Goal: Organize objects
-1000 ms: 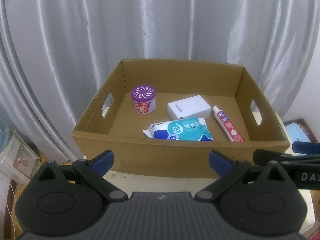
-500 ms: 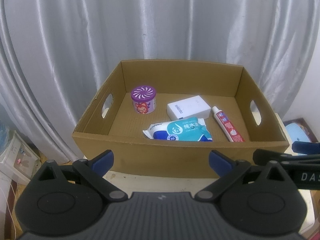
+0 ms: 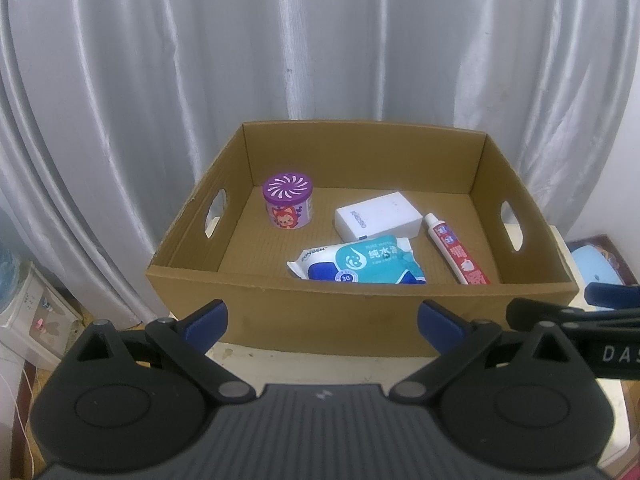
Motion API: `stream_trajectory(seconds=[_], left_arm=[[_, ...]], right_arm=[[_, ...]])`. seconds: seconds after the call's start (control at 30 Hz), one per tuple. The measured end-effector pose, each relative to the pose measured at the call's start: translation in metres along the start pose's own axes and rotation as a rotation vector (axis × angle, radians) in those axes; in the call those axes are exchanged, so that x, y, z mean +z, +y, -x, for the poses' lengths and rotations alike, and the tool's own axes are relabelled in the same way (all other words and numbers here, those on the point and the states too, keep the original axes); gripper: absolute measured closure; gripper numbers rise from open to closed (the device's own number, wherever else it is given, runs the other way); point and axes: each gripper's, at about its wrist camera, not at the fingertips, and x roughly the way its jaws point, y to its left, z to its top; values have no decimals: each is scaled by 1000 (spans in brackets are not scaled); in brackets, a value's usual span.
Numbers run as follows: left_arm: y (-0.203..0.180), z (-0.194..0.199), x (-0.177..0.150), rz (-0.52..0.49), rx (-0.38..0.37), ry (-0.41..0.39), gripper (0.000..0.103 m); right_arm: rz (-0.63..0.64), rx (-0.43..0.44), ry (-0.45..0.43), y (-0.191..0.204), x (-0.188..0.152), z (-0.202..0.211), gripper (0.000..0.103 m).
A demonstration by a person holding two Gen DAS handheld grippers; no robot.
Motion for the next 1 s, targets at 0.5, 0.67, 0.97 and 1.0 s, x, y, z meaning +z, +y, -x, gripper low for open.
stream_trajectory(seconds=[0.5,0.67,0.97,1.0], left_arm=[[1,0,2,-8,-1,-2,2],[0,1,3,-10,2,0,2],[0,2,3,-6,5,2,2],[0,2,3,-7,5,2,2]], right_arm=[[1,0,0,0,0,0,1],[-1,1,1,0,0,0,1],[-1,1,2,0,1,1,1],[-2,1,2,0,1,1,1]])
